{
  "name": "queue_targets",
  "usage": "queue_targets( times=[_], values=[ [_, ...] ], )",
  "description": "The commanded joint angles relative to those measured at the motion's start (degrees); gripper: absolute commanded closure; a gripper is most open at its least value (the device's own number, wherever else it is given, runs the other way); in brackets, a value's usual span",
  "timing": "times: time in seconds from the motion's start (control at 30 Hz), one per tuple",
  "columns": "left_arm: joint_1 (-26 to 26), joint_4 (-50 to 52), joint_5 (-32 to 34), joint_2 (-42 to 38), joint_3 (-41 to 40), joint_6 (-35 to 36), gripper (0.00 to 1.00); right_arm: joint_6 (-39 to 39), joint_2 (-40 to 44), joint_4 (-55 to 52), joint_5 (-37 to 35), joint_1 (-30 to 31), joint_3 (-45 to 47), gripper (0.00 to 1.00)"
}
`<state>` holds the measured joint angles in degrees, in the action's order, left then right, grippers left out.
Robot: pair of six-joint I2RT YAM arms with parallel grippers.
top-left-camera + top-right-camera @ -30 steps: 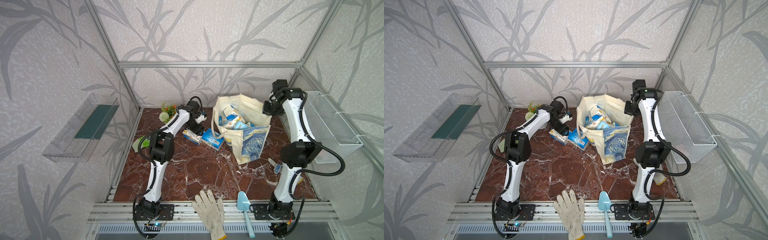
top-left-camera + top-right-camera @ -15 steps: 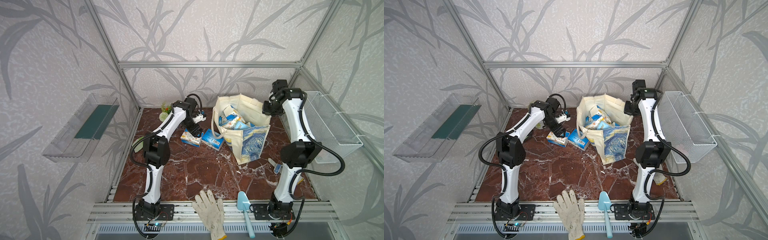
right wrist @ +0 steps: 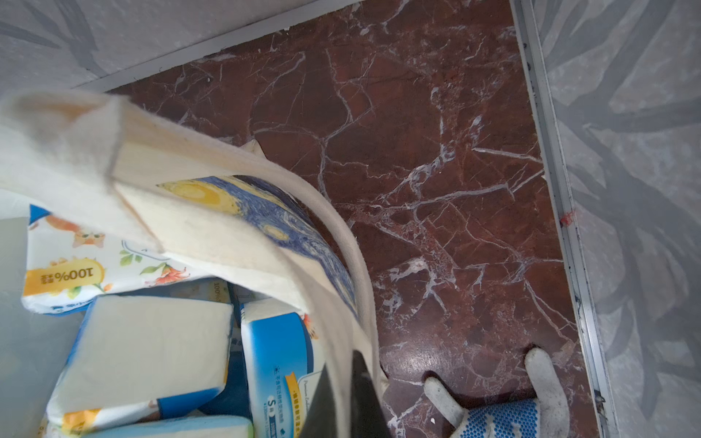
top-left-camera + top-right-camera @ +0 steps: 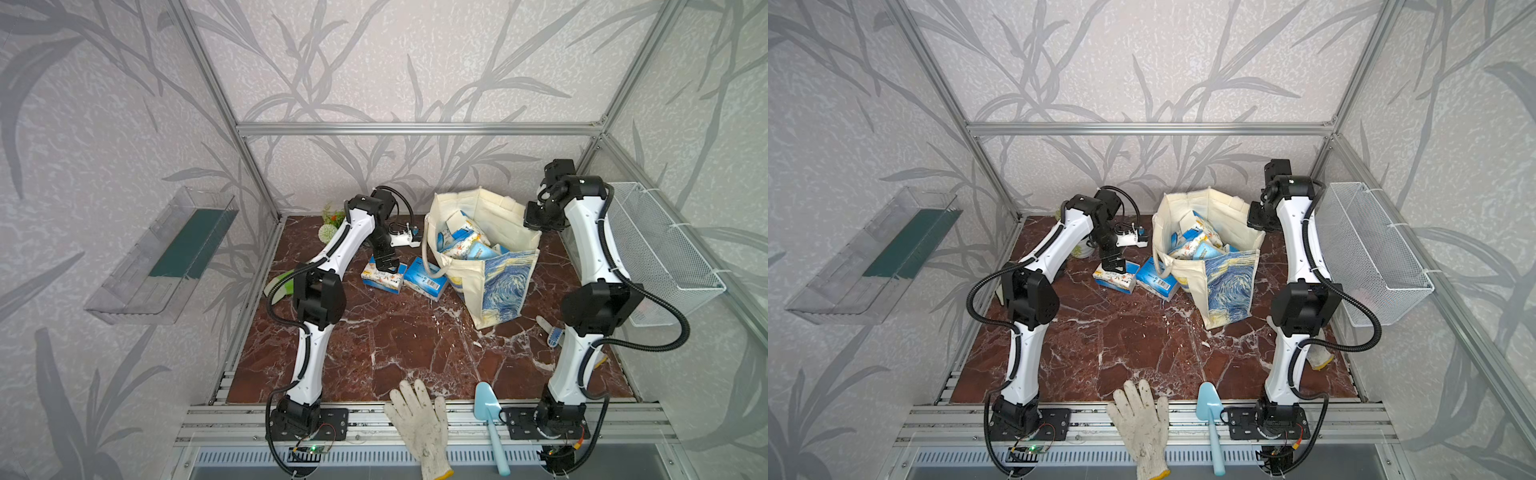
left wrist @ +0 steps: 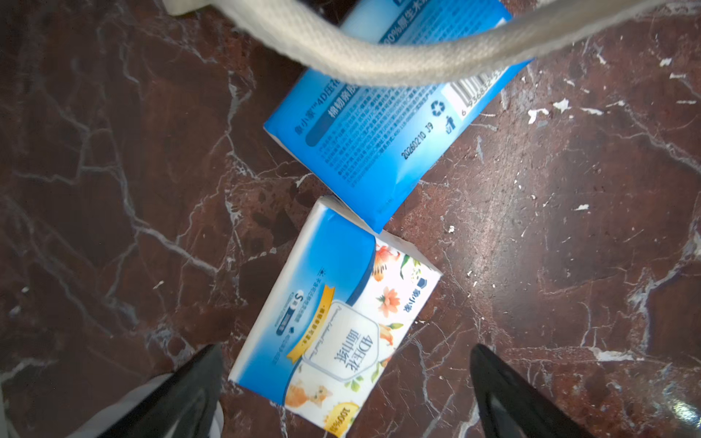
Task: Put tissues into the canvas bag
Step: Pick up the pack of facial tissues from the center of the board.
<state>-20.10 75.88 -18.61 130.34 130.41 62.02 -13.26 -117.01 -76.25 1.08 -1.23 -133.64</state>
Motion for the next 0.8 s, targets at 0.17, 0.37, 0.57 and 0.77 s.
queue_targets(
  times=[0.17,0.37,0.57,0.77],
  values=[
    [1.90,3.69,-1.26,2.47,0.67,16.09,0.01,1.13,-1.81,-0.43,0.62,-0.33,0.31,0.92],
    [2.70,3.13,-0.66,4.82,1.05,18.86,0.01,1.17,-1.70,-0.13,0.95,-0.46,0.59,0.92],
    [2.61,4.53,-0.01,8.04,4.44,18.23,0.01,1.34,-1.81,-0.26,0.86,-0.52,0.59,0.92],
    [2.61,3.37,1.19,7.93,1.31,18.77,0.01,1.30,-1.64,0.09,0.85,-0.61,1.23,0.92]
  ],
)
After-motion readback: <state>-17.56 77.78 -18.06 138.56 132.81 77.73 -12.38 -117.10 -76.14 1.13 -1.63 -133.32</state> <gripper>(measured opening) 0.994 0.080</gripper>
